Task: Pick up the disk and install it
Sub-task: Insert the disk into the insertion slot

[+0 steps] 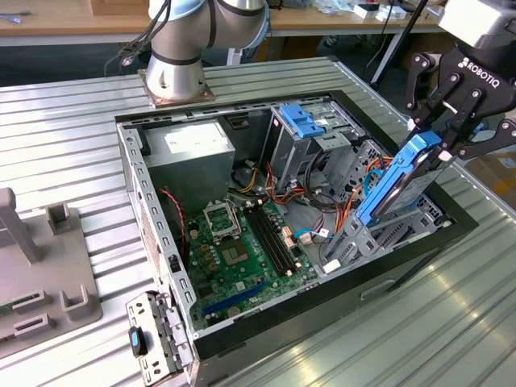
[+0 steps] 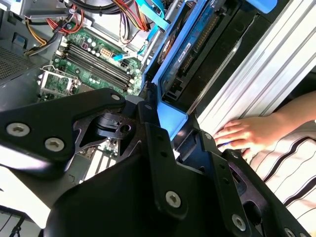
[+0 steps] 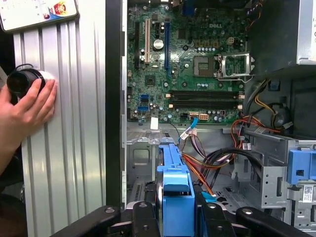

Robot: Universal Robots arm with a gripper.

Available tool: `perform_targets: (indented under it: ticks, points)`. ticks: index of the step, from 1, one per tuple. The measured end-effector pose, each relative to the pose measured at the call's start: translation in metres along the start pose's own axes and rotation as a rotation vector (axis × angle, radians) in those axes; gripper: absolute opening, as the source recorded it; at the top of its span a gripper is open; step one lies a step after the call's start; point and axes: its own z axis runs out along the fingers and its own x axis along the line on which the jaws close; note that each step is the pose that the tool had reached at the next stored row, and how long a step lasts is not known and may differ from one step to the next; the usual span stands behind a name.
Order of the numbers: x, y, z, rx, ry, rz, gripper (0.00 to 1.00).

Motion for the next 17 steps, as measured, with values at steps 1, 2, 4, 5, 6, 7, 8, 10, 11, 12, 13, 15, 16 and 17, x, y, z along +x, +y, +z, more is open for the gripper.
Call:
perform_targets:
  ticks: [1, 2, 4, 5, 6, 7, 8, 10, 11, 12, 13, 15, 16, 17]
  points:
    - [0.0, 0.0001, 0.002, -0.0001, 0.0003, 0.001, 0.37]
    - [0.0, 0.0001, 0.0035, 0.0001, 0.0, 0.001, 0.37]
    - [0.0001, 0.0003, 0.0071, 0.0001, -0.0003, 0.001, 0.37]
    - [0.0001, 0.0003, 0.0079, 0.0, 0.0, 0.002, 0.37]
    - [0.0001, 0.0003, 0.0088, 0.0, -0.0002, 0.002, 0.37]
    - [0.0002, 0.0004, 0.01, 0.0, -0.0002, 0.002, 0.37]
    - [0.0004, 0.0004, 0.0117, 0.0, -0.0003, 0.002, 0.37]
    - [0.0009, 0.0003, 0.0149, 0.0, -0.0002, 0.003, 0.37]
    - [0.0011, 0.0002, 0.0157, 0.0, 0.0, 0.003, 0.37]
    - [0.0016, 0.0002, 0.0176, 0.0, -0.0003, 0.003, 0.37]
    - [0.0021, 0.0002, 0.0191, 0.0, -0.0001, 0.003, 0.37]
    - [0.0032, 0.0002, 0.0227, 0.0, -0.0002, 0.003, 0.37]
    - [0.004, 0.0002, 0.0252, 0.0, 0.0, 0.004, 0.37]
    - [0.0046, 0.0003, 0.0271, 0.0, -0.0001, 0.004, 0.37]
